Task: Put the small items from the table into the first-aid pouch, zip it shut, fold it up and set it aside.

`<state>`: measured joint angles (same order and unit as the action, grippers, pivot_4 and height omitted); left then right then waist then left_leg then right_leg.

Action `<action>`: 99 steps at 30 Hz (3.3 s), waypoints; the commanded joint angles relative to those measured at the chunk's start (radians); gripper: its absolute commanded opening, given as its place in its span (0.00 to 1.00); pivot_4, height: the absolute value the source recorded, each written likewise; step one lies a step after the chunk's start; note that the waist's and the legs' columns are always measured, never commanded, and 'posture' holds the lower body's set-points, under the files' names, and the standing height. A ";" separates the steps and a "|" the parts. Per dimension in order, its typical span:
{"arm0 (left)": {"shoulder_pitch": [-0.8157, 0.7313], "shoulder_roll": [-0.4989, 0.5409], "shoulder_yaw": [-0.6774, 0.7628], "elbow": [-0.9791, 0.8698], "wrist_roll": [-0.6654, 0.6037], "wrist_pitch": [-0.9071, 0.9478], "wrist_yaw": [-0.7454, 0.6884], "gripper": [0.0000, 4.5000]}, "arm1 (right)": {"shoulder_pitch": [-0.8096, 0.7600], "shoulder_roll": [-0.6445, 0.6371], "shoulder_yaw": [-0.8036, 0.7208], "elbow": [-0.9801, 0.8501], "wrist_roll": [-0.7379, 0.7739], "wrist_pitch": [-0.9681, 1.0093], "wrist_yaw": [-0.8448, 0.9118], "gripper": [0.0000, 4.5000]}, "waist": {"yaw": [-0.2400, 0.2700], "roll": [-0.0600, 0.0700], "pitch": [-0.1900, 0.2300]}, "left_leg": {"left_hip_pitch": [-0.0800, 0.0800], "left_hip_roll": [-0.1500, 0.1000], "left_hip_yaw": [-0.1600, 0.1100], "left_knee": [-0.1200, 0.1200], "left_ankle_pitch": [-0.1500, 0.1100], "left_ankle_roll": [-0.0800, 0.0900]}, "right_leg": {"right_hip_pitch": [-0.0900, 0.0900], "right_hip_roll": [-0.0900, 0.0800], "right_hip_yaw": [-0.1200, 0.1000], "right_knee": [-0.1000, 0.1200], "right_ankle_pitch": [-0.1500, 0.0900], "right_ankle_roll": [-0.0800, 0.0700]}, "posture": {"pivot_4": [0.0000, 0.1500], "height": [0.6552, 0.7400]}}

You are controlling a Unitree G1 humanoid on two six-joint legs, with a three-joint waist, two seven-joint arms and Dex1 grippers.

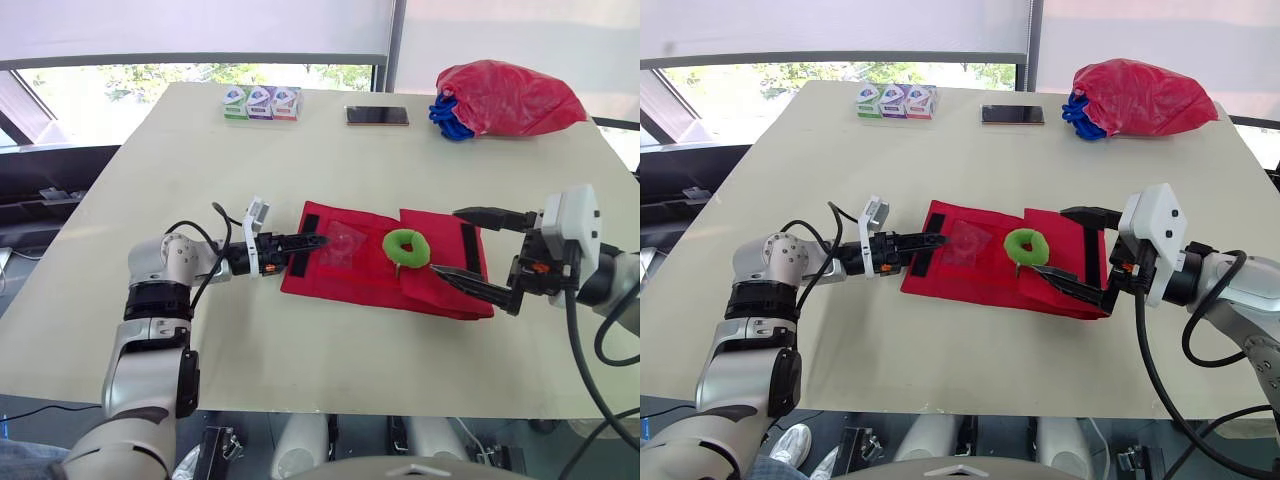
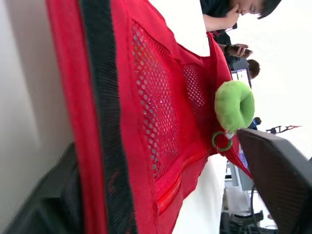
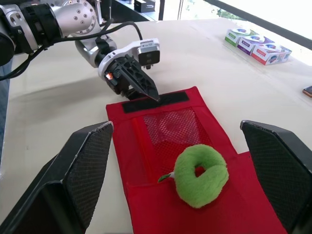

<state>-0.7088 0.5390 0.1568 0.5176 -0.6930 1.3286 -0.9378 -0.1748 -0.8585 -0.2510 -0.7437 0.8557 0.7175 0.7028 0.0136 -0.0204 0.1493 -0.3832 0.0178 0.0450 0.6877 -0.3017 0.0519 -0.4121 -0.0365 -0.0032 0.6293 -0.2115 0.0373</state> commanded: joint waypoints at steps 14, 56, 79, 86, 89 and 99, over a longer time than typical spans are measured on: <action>0.110 0.172 -0.038 -0.065 -0.034 -0.057 -0.269 0.02 | -0.046 -0.039 0.008 0.001 0.025 0.004 0.006 1.00 | -0.004 0.000 0.000 | 0.000 0.001 0.000 0.000 -0.001 0.001 | -0.001 -0.005 0.000 0.000 -0.002 -0.004 | 1.00 1.00; -0.199 -0.137 -0.113 -0.217 -0.190 -0.063 -0.271 0.00 | -0.221 0.299 0.652 0.592 -0.758 -0.143 0.049 0.01 | -0.028 -0.004 -0.002 | 0.006 0.000 0.000 0.001 0.002 -0.002 | -0.001 0.003 0.003 0.013 -0.002 -0.004 | 1.00 1.00; -0.237 -0.238 -0.294 0.015 0.018 -0.251 -0.413 0.00 | 0.116 0.098 -0.001 0.084 -0.421 -0.021 0.135 0.01 | 0.002 -0.003 -0.001 | -0.002 -0.002 -0.003 0.000 0.000 0.001 | -0.003 0.002 0.000 0.004 -0.002 -0.002 | 1.00 1.00; -0.268 -0.363 -0.353 0.159 0.127 -0.332 -0.384 0.00 | 0.315 0.087 -0.287 0.039 -0.297 -0.088 0.222 0.01 | 0.001 -0.003 -0.001 | -0.002 -0.003 -0.004 0.000 -0.001 0.003 | -0.001 0.002 0.000 0.000 0.000 0.000 | 1.00 1.00; -0.285 -0.409 -0.355 0.241 0.182 -0.385 -0.358 0.00 | 0.357 0.088 -0.365 0.019 -0.248 -0.089 0.222 0.01 | 0.000 -0.002 -0.001 | -0.002 -0.003 -0.004 0.000 -0.001 0.003 | 0.000 0.002 0.000 -0.001 0.000 0.000 | 1.00 1.00; -0.307 -0.491 -0.345 0.374 0.267 -0.500 -0.391 0.75 | 0.454 0.083 -0.475 -0.055 -0.141 -0.082 0.182 0.00 | 0.003 -0.002 -0.001 | -0.001 -0.005 -0.006 0.000 -0.001 0.004 | 0.001 0.001 0.001 -0.001 -0.002 -0.002 | 1.00 1.00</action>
<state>-1.0141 0.0554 -0.1871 0.8645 -0.4602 0.8419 -1.3342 0.2773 -0.7606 -0.6837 -0.7696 0.6937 0.6495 0.8994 0.0168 -0.0225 0.1481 -0.3844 0.0132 0.0393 0.6879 -0.3029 0.0556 -0.4111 -0.0351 -0.0022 0.6285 -0.2131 0.0351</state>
